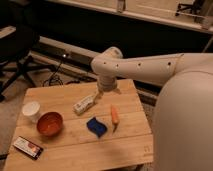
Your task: Place the white sponge in the ceramic bowl
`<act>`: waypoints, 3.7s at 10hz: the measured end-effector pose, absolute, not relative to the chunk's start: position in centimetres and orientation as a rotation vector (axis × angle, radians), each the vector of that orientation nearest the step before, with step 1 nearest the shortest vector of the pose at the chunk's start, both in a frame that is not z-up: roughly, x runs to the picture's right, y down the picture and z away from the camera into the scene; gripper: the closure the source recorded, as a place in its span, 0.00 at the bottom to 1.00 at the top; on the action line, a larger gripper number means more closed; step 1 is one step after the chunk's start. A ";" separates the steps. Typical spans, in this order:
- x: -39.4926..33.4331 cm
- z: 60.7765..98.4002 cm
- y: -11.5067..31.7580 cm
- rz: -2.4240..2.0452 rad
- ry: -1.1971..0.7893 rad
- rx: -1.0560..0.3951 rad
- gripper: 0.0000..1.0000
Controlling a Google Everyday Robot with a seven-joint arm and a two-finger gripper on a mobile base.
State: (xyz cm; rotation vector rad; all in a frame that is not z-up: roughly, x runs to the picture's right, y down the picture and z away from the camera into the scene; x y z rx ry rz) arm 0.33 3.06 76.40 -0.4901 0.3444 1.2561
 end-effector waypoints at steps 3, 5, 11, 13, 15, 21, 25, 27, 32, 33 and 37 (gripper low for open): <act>0.3 76.4 3.1 1.256 0.344 -0.490 0.20; 0.4 76.4 3.1 1.256 0.345 -0.489 0.20; 0.4 76.4 3.1 1.256 0.345 -0.489 0.20; 0.4 76.4 3.1 1.257 0.345 -0.489 0.20; 0.4 76.4 3.1 1.257 0.345 -0.489 0.20; 0.4 76.5 3.1 1.256 0.347 -0.490 0.20; 0.4 76.5 3.1 1.256 0.346 -0.490 0.20; 0.4 76.5 3.1 1.256 0.346 -0.490 0.20; 0.1 76.6 3.7 1.242 0.342 -0.516 0.20; -0.6 76.5 4.7 1.221 0.340 -0.554 0.20; -5.7 76.0 12.5 1.056 0.282 -0.781 0.20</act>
